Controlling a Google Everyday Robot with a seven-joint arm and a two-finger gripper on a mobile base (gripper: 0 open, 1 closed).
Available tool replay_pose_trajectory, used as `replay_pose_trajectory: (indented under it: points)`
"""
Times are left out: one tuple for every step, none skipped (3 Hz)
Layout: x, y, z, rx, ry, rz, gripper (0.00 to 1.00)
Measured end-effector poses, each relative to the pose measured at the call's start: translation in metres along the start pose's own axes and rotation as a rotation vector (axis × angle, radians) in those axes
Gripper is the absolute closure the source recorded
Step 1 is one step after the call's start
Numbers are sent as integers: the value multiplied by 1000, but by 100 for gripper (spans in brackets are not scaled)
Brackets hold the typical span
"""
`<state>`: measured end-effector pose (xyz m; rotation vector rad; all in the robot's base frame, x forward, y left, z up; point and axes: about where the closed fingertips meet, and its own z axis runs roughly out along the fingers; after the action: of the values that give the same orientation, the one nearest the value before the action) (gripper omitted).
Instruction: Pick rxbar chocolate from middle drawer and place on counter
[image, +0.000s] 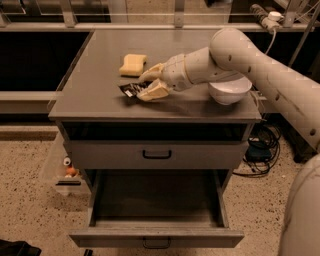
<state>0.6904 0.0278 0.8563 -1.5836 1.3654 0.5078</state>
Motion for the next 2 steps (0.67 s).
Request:
replay_pose_trajectory:
  points:
    - [0,0,0,0,0,0,36]
    - [0,0,0,0,0,0,15]
